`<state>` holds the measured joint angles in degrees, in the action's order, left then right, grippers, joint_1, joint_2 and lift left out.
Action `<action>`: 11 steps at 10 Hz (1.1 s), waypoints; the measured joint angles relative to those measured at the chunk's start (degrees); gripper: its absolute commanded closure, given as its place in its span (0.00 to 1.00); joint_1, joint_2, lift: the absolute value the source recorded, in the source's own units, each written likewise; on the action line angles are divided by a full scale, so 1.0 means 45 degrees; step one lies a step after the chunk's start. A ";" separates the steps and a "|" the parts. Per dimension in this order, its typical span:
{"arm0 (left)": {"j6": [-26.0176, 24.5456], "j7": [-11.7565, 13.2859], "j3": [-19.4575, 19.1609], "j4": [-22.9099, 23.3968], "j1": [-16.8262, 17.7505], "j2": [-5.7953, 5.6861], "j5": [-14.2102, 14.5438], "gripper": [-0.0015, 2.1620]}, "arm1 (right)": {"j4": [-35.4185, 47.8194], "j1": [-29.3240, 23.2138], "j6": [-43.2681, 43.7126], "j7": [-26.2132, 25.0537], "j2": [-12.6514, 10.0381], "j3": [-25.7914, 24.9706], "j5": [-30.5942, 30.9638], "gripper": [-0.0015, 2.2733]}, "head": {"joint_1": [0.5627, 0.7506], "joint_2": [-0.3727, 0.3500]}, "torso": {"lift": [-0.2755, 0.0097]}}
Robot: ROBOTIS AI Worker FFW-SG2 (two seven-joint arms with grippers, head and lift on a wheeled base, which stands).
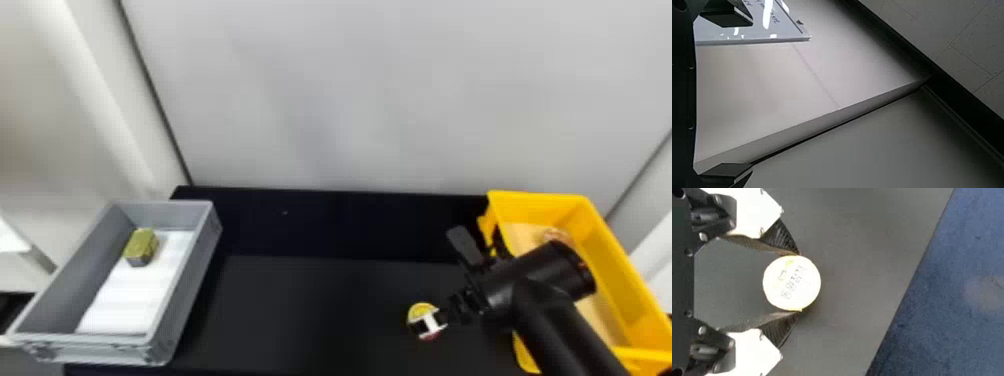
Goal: Pick up the round yellow can and place it in the yellow rectangular box
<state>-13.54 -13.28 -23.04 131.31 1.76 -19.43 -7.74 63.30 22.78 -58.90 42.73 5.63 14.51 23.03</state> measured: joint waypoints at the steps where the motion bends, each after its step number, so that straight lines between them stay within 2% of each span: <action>1: -0.0005 0.0000 0.0005 0.0000 -0.0001 0.0000 -0.0001 0.00 | 0.0003 0.0018 -0.0105 0.0064 0.0002 0.0002 0.0051 0.34 | 0.70 0.59 | 0.96; 8: -0.0035 0.0002 0.0039 -0.0020 -0.0019 0.0042 -0.0004 0.00 | 0.0306 0.0011 -0.0247 0.1026 0.0050 -0.0105 0.0698 0.34 | 0.70 0.59 | 0.96; 11: -0.0061 0.0014 0.0030 -0.0014 -0.0042 0.0063 0.0000 0.00 | 0.2457 -0.0130 -0.1083 0.1995 0.0257 -0.0582 0.1855 0.34 | 0.70 0.59 | 0.96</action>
<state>-13.82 -13.21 -22.91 131.24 1.57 -19.15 -7.74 74.36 22.19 -63.78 51.71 6.78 11.89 31.38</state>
